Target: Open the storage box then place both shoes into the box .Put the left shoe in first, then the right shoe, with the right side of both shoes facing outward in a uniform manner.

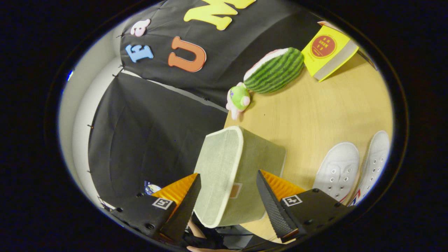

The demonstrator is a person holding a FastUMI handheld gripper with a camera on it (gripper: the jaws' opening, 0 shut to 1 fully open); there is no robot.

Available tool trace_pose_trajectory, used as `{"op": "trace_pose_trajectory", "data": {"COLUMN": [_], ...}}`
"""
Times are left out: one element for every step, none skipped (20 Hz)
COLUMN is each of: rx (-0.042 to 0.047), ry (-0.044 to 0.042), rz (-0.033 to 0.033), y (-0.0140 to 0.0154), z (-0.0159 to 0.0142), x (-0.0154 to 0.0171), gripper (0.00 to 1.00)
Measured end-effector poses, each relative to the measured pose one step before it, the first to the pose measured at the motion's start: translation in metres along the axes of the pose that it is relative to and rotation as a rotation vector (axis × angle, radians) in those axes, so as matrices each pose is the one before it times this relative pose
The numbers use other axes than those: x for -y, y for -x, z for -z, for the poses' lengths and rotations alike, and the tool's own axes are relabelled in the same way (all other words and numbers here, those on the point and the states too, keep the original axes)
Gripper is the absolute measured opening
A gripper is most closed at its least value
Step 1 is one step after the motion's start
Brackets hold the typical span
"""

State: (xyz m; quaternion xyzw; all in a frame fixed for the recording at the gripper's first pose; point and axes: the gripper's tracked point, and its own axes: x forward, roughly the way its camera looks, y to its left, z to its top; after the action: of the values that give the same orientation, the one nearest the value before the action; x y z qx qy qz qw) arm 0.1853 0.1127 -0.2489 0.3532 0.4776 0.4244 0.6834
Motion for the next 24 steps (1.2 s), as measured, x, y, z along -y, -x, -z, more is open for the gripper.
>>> {"op": "trace_pose_trajectory", "data": {"rx": [-0.0227, -0.01743, -0.00118, 0.01467, -0.00266, -0.01344, -0.02319, -0.01998, -0.01005, -0.01047, -0.01718, -0.00884, -0.00057, 0.03018, 0.02434, -0.01212, -0.0155, -0.00136, 0.0057, 0.01078, 0.006, 0.00205, 0.00372, 0.00565], "ry": [-0.02548, -0.03278, -0.03747, -0.03073, -0.01405, -0.00875, -0.00738, -0.00758, 0.00452, 0.01231, 0.00624, -0.00004, 0.011, -0.00378, -0.00455, 0.01264, 0.01984, 0.02186, 0.02321, 0.01526, 0.01371, 0.01443, 0.01798, 0.01286], "rz": [-0.02882, -0.03945, -0.02614, -0.01941, -0.01462, -0.01795, -0.02166, -0.02133, -0.00026, 0.01668, 0.01008, 0.00033, 0.02736, 0.05013, 0.01826, 0.00095, -0.00148, -0.00295, 0.00462, -0.00227, -0.00612, 0.00314, 0.01743, 0.03225], "y": [-0.00394, -0.00261, -0.00198, -0.00065, 0.00239, -0.00013, -0.00187, -0.00134, -0.00318, -0.00342, -0.00039, -0.00241, 0.00091, 0.00017, 0.00452, 0.00121, 0.00214, 0.00085, 0.00162, 0.00103, 0.00158, -0.00109, 0.00017, -0.00421], "z": [0.00227, 0.00153, -0.00187, -0.0048, 0.00116, 0.00215, 0.00559, 0.0041, 0.00219, 0.00212, 0.00611, 0.00355, 0.00186, -0.00521, -0.00259, 0.00298, 0.00715, 0.00196, -0.00033, -0.00224, -0.00036, -0.00122, -0.0031, -0.00331], "x": [-0.00258, -0.00344, -0.00166, -0.00002, 0.00017, -0.00074, -0.00274, -0.00291, 0.0, 0.003, -0.00016, -0.00184, 0.00184, 0.0074, -0.00283, -0.00642, -0.0093, -0.01231, -0.0107, -0.01285, -0.01513, -0.01232, -0.0092, -0.00598], "gripper": [0.96, 0.94, 0.93, 0.91, 0.86, 0.83, 0.77, 0.71, 0.61, 0.57, 0.47, 0.42, 0.3, 0.18, 0.06, 0.05, 0.05, 0.05, 0.05, 0.05, 0.05, 0.05, 0.05, 0.05]}}
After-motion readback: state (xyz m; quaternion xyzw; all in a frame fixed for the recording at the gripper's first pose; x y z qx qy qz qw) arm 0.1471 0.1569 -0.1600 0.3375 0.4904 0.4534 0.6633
